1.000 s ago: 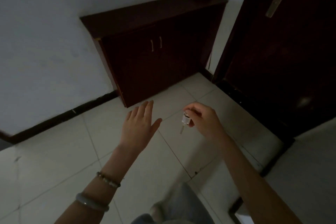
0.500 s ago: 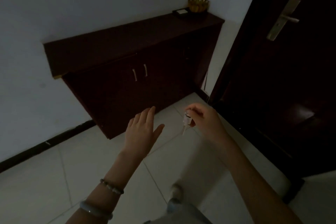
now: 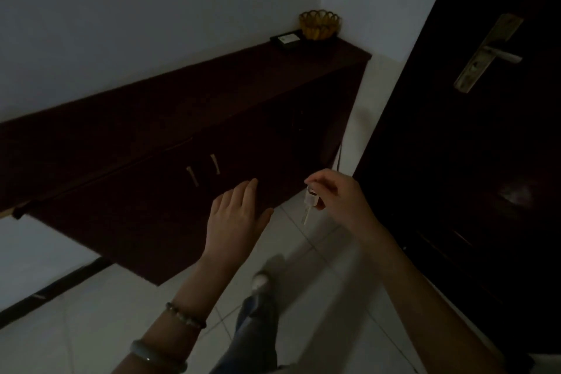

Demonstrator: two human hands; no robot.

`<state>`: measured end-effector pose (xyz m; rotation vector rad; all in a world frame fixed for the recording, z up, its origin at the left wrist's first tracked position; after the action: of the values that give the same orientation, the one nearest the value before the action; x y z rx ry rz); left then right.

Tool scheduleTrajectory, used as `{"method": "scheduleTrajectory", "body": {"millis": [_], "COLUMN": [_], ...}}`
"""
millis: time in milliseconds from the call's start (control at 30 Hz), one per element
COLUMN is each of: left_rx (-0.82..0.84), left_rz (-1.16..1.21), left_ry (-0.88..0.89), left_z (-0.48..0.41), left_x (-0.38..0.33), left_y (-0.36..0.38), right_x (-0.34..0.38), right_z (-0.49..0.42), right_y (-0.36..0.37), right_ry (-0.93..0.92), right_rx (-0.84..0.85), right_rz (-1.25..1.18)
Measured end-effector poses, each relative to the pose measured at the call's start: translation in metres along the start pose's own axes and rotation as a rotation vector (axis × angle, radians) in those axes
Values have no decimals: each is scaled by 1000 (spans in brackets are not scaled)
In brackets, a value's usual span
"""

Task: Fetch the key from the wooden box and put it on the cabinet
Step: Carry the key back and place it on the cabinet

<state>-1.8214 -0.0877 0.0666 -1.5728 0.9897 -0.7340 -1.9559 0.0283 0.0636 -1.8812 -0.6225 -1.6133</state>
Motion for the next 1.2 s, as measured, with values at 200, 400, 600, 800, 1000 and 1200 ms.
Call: {"method": "scheduleTrajectory", "body": {"millis": [200, 400, 600, 800, 1000, 1200], "left_rx": [-15, -57, -82, -81, -83, -74], "left_rz": [-12, -15, -10, -17, -42, -48], "left_ry": [52, 114, 188, 169, 86, 6], "left_z": [-119, -253, -348, -426, -509, -600], "left_x": [5, 13, 5, -4, -15, -44], "left_y": [26, 33, 43, 64, 93, 112], "right_x": [-13, -12, -13, -28, -49, -62], "right_z": [-107, -224, -307, -380, -472, -576], "right_y": [-28, -56, -84, -116, -157, -206], "right_ry": [-27, -39, -73, -70, -85, -93], "right_rx": [-67, -151, -200, -213, -157, -54], "right_rz": [3, 1, 59, 103, 102, 109]}}
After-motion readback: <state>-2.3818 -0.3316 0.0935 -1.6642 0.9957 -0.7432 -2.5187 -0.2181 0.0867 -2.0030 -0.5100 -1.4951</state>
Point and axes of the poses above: each hand's wrist, its own z-axis away from the middle knuckle, its own y-axis out of the palm, x = y × z, the point moved 10 cm from there along -z, towards the middle knuckle, and after that the axes turned 13 degrees about -z, right-handed, at the moved point
